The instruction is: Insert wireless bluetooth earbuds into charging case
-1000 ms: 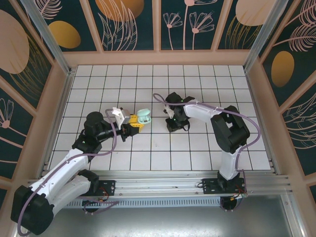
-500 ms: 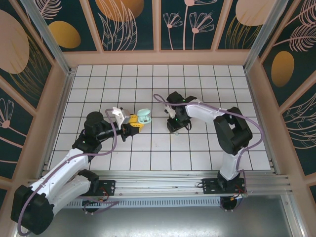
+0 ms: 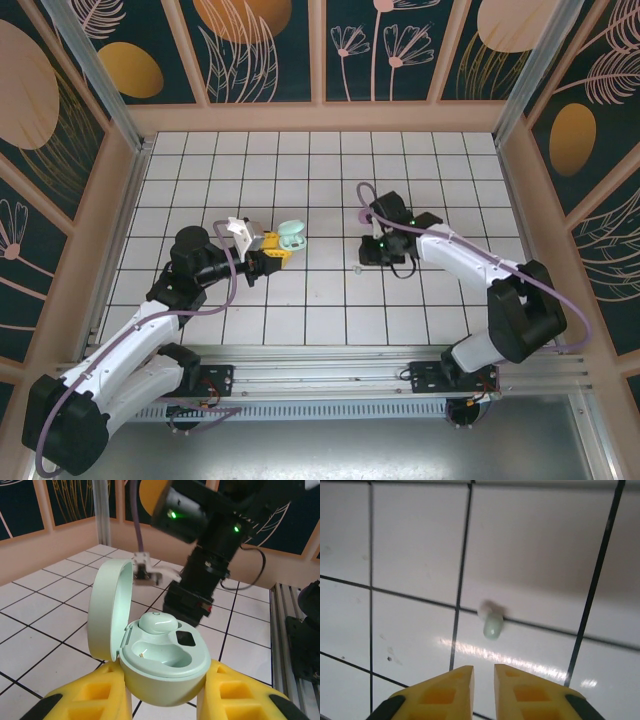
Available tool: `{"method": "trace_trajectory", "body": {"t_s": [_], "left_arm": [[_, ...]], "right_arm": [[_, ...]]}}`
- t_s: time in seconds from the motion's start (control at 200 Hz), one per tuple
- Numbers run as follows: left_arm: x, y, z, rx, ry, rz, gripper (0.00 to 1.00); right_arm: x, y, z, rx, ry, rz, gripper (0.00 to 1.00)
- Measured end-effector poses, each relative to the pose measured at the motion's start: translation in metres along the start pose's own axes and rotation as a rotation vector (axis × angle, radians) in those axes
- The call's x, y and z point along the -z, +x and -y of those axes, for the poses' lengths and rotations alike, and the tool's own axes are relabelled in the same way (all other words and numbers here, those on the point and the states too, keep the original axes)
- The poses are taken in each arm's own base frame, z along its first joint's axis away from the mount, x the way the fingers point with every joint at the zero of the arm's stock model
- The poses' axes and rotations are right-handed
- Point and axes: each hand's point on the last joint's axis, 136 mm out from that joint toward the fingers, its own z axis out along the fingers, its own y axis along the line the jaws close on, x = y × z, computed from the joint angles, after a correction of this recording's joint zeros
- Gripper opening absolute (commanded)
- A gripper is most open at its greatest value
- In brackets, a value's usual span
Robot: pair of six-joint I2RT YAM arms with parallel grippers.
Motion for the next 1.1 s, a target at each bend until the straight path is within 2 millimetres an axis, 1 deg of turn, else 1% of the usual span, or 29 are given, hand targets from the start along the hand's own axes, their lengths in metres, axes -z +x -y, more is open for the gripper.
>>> {"method": "trace_trajectory", "body": {"t_s": [0.04, 0.1, 0.165, 0.21, 0.35, 0.571, 0.706, 0.841, 0.981, 1.101], "left_arm": [[0.000, 0.000, 0.000, 0.000, 0.000, 0.001, 0.08], [0.000, -0.001, 0.000, -0.004, 0.000, 0.005, 0.08], [0.000, -0.003, 0.000, -0.009, 0.003, 0.011, 0.08], [-0.001, -0.003, 0.000, -0.010, 0.005, 0.011, 0.08], [-0.001, -0.002, 0.002, -0.009, 0.015, 0.010, 0.08], [0.000, -0.004, 0.003, -0.012, 0.018, 0.014, 0.08], [0.000, -0.004, 0.003, -0.012, 0.018, 0.014, 0.08], [-0.001, -0.003, 0.002, -0.011, 0.018, 0.013, 0.08], [-0.002, -0.001, 0.001, -0.006, 0.018, 0.007, 0.08], [-0.002, 0.000, 0.001, -0.003, 0.018, 0.004, 0.08]], "right_arm": [[-0.005, 0.011, -0.006, -0.009, -0.006, -0.022, 0.15], [-0.010, 0.023, -0.021, -0.001, -0.020, -0.042, 0.13], [-0.016, 0.027, -0.035, 0.003, -0.041, -0.043, 0.10], [-0.020, 0.027, -0.037, -0.009, -0.042, -0.041, 0.08], [-0.034, 0.020, -0.027, -0.065, 0.012, -0.027, 0.05], [-0.048, 0.006, -0.014, -0.101, 0.044, 0.014, 0.03], [-0.059, 0.008, -0.005, -0.112, 0.074, -0.004, 0.03], [-0.062, 0.011, -0.001, -0.101, 0.089, -0.012, 0.03], [-0.062, 0.009, 0.003, -0.087, 0.113, 0.000, 0.03], [-0.060, 0.009, 0.016, -0.077, 0.162, 0.001, 0.03]]}}
